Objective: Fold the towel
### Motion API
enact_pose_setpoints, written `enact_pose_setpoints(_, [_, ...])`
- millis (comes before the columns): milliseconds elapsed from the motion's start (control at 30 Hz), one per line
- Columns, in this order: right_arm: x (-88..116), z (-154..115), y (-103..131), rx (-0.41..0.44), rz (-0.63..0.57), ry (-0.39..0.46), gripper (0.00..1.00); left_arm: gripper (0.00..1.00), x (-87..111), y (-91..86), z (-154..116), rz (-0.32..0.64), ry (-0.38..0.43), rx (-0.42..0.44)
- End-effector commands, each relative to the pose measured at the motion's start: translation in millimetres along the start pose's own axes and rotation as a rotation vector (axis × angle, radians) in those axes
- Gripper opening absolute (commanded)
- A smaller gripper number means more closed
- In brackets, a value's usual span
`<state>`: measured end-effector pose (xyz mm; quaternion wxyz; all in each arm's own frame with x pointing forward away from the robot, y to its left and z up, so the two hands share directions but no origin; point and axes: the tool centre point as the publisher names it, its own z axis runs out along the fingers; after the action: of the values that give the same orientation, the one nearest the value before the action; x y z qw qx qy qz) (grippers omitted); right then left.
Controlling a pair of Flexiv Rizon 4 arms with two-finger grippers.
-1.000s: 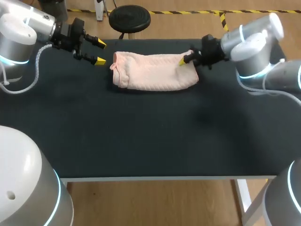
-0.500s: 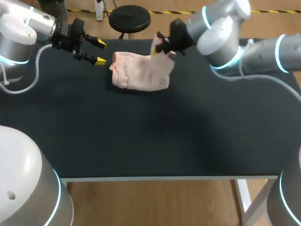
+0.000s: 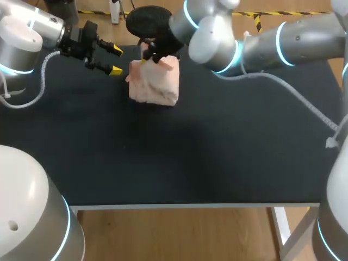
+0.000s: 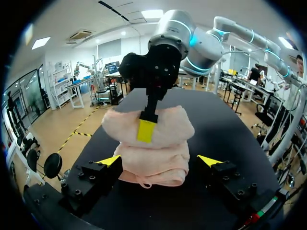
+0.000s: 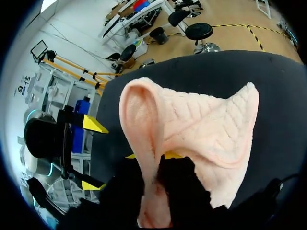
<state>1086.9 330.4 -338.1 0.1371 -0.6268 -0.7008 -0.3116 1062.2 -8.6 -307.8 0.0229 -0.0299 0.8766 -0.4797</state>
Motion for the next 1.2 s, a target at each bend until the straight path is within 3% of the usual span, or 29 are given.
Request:
enact_pose_setpoints(33, [16,-1,-5,-0.009,-0.030,-0.109,1.00,1.00,1.1,0.2,0,0.001,-0.004,0.000])
enact_pose_setpoints(167, [29,-7,-11,-0.021,-0.117,-0.205,1.00,1.00,1.1,0.2,0,0.001,-0.004,0.000])
enact_pose_setpoints(233, [33,-13,-12,-0.049,-0.173,-0.292,1.00,1.00,1.1,0.2,0,0.001,-0.004,0.000])
enact_pose_setpoints(333, [38,-28,-10,-0.093,-0.230,-0.356,1.00,1.00,1.1,0.2,0,0.001,-0.004,0.000])
enact_pose_setpoints(533, [33,-51,-8,-0.120,-0.228,-0.400,1.00,1.00,1.1,0.2,0,0.001,-0.004,0.000])
enact_pose_setpoints(800, [7,-49,-25,-0.096,-0.174,-0.437,1.00,1.00,1.1,0.2,0,0.001,-0.004,0.000])
enact_pose_setpoints(833, [4,-48,-26,-0.097,-0.168,-0.438,0.61,1.00,1.1,0.2,0,0.001,-0.004,0.000])
enact_pose_setpoints(867, [1,-48,-27,-0.096,-0.164,-0.440,0.13,1.00,1.1,0.2,0,0.001,-0.004,0.000])
enact_pose_setpoints(900, [-2,-48,-28,-0.097,-0.155,-0.450,0.00,1.00,1.1,0.2,0,0.001,-0.004,0.000])
enact_pose_setpoints(1200, [-34,-26,-28,-0.050,-0.106,-0.470,0.00,1.00,1.1,0.2,0,0.001,-0.004,0.000])
